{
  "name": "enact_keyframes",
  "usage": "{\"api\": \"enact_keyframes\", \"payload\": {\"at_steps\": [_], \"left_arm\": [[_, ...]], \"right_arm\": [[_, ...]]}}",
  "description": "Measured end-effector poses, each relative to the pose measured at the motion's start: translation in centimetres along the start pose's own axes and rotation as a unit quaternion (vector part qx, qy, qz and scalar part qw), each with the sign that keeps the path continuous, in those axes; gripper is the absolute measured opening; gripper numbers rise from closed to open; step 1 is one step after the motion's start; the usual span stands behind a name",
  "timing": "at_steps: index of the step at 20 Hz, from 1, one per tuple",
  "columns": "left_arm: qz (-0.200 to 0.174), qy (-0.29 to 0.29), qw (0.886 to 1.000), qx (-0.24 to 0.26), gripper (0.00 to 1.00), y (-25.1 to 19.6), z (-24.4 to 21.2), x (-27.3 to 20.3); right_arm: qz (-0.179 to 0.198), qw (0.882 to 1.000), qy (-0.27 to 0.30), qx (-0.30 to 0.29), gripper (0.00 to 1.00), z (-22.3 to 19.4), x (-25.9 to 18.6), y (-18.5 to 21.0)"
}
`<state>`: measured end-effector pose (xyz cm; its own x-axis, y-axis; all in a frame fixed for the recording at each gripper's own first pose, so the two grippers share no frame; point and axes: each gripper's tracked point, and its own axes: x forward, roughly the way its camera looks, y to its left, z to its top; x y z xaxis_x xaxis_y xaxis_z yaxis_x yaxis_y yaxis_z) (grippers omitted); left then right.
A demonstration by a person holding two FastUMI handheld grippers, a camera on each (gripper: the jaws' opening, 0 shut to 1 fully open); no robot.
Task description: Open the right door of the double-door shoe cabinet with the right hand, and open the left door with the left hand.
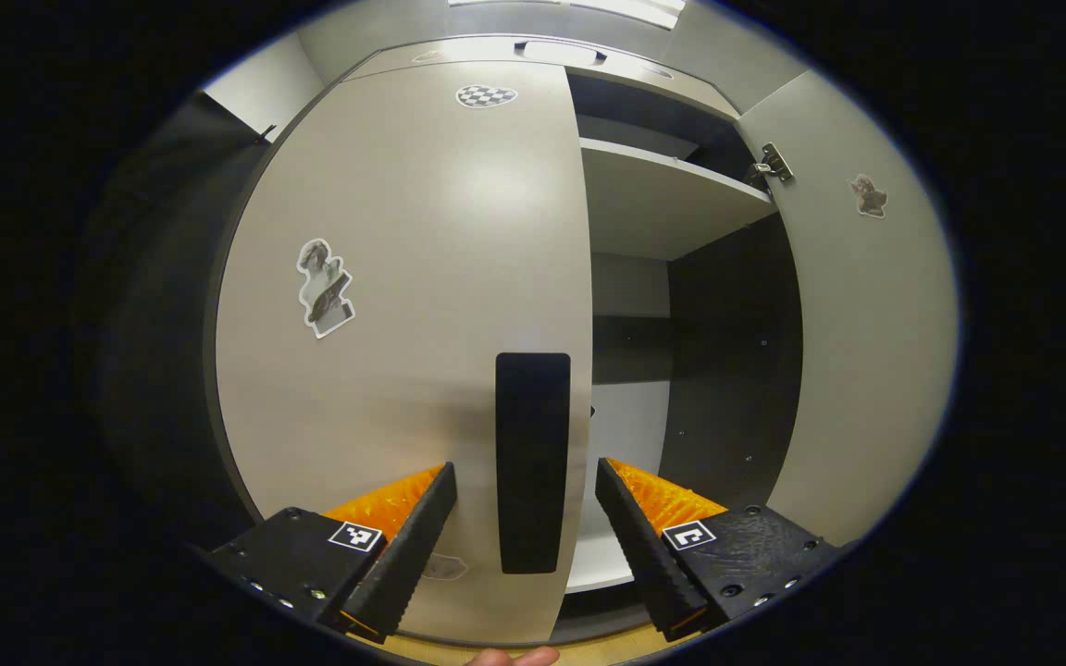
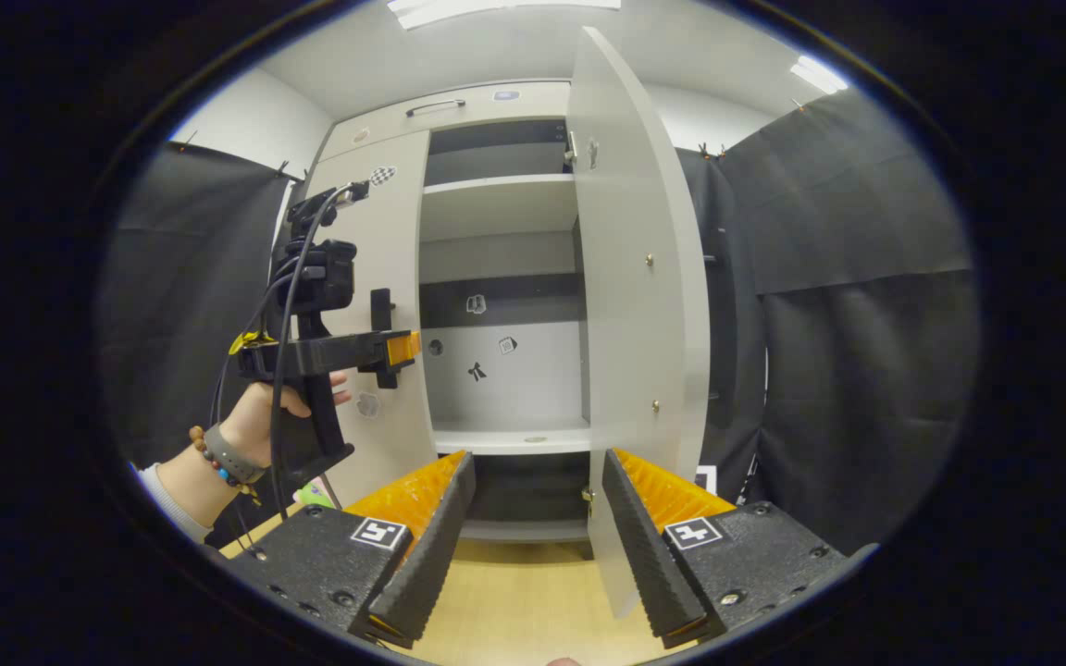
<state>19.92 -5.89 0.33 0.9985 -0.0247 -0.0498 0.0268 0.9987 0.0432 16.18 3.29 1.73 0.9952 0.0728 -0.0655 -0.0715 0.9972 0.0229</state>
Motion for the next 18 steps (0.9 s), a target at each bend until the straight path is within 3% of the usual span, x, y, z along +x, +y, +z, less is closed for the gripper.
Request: {"api": "enact_keyframes", "payload": {"at_steps": [4,6,8,9,11,12,13,14,15,18], "left_arm": [[0.021,0.001,1.000,0.009,0.93,0.8,-0.1,0.2],[0.030,0.001,0.999,0.011,0.70,1.2,-0.1,0.3],[0.025,0.004,1.000,0.011,0.63,0.9,-0.3,0.2],[0.002,0.008,1.000,0.004,0.48,-0.1,-0.2,0.3],[0.002,0.009,1.000,-0.001,0.29,-0.2,-0.3,-0.1],[-0.001,0.007,1.000,-0.001,0.28,0.0,-0.4,0.2],[-0.006,0.003,1.000,-0.010,0.16,0.0,-0.4,0.0],[-0.012,0.002,1.000,-0.012,0.22,-0.2,-0.2,0.1],[-0.016,0.006,1.000,-0.006,0.04,-0.2,-0.3,0.1],[-0.015,0.006,1.000,-0.013,0.04,-0.1,-0.4,-0.4]], "right_arm": [[0.007,1.000,0.006,0.004,0.87,-0.5,0.7,0.1],[0.009,1.000,0.008,0.004,0.87,-0.7,1.0,0.1],[0.013,1.000,0.012,0.005,0.87,-0.9,1.2,0.1],[0.014,1.000,0.014,0.004,0.87,-1.0,1.3,0.1],[0.014,1.000,0.016,0.003,0.87,-1.2,1.4,0.1],[0.015,1.000,0.016,0.003,0.87,-1.2,1.4,0.1],[0.017,1.000,0.015,0.003,0.87,-1.2,1.5,0.2],[0.020,1.000,0.014,0.003,0.87,-1.0,1.5,0.3],[0.022,1.000,0.013,0.003,0.87,-1.0,1.5,0.4],[0.021,1.000,0.010,-0.003,0.87,-0.9,1.4,0.4]]}}
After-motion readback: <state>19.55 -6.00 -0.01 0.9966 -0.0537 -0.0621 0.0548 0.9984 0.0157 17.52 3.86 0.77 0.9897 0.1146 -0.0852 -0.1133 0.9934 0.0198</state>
